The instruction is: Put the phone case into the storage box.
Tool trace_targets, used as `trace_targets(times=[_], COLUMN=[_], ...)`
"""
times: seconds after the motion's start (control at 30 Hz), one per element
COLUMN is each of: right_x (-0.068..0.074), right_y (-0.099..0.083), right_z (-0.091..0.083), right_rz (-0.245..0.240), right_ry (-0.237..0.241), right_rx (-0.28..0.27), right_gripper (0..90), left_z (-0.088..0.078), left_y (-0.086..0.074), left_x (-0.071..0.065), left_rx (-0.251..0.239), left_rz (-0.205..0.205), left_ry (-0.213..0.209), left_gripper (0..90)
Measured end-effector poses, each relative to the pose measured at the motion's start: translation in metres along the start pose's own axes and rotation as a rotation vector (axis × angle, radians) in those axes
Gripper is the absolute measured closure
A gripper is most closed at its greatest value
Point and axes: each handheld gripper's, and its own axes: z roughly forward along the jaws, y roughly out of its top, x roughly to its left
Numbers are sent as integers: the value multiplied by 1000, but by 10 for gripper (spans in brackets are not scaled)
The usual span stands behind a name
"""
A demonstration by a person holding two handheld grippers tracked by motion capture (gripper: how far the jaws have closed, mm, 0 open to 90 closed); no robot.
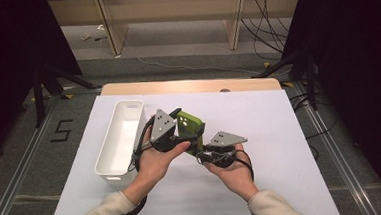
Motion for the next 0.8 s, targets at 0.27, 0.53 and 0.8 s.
trace_targets(times=[0.27, 0.53, 0.8], right_x=[-1, -2, -8], right_y=[1, 4, 5], right_z=[0, -1, -12], right_rz=[-6, -11, -44], right_ry=[7, 44, 104], right_rx=[-4, -30, -53], right_gripper=[712, 401, 160], left_z=[0, -3, -7], left_y=[1, 3, 6], left_x=[1, 4, 10], left_rx=[3, -3, -13], left_rz=[6, 8, 5], left_ry=[-4, 3, 17], left_gripper=[156, 157, 157])
